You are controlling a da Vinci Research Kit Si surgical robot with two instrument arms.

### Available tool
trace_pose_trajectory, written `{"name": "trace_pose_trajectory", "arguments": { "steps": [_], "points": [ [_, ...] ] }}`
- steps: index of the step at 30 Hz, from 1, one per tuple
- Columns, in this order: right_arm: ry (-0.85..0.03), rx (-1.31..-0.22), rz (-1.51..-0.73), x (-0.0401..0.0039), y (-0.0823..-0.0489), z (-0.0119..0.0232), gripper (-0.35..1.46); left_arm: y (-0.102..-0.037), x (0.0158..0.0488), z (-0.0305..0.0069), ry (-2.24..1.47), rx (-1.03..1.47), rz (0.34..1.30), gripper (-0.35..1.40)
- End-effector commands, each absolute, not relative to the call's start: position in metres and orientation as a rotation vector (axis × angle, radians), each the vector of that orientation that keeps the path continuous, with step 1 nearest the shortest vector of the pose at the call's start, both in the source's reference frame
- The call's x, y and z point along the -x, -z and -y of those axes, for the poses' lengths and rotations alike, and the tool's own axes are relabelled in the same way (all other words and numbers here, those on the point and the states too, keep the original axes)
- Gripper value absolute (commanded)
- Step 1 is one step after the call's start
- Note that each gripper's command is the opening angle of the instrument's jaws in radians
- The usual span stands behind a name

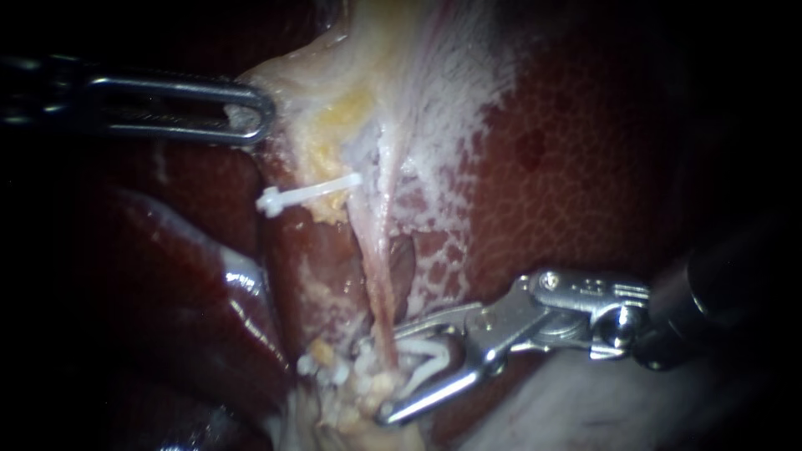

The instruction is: Clipping first clip right tube

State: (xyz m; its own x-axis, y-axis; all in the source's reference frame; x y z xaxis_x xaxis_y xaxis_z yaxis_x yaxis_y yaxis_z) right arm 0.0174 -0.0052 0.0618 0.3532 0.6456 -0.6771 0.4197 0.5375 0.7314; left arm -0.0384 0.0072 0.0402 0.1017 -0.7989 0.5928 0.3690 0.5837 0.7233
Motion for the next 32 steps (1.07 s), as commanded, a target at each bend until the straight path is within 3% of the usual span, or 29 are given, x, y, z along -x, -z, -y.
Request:
{"name": "trace_pose_trajectory", "arguments": {
  "steps": [1, 4, 7, 8, 14, 32],
  "points": [
    [-0.191, -1.068, -1.265, -0.0174, -0.0619, 0.0052, 0.39, -0.0402, 0.0384, -0.0072, 0.906, -0.449, 1.177, -0.35],
    [-0.215, -1.088, -1.253, -0.0174, -0.0622, 0.0049, 0.18, -0.0402, 0.0384, -0.0072, 0.905, -0.449, 1.177, -0.35],
    [-0.234, -1.103, -1.241, -0.0173, -0.0628, 0.0043, -0.32, -0.0402, 0.0384, -0.0072, 0.905, -0.449, 1.177, -0.35],
    [-0.239, -1.106, -1.238, -0.0172, -0.0631, 0.004, -0.35, -0.0402, 0.0384, -0.0072, 0.905, -0.449, 1.177, -0.35],
    [-0.242, -1.112, -1.235, -0.0165, -0.0645, 0.0026, -0.35, -0.0403, 0.0384, -0.0072, 0.905, -0.449, 1.177, -0.35],
    [-0.256, -1.13, -1.206, -0.0164, -0.0649, 0.0038, -0.35, -0.0403, 0.0384, -0.0072, 0.905, -0.449, 1.177, -0.35]
  ]
}}
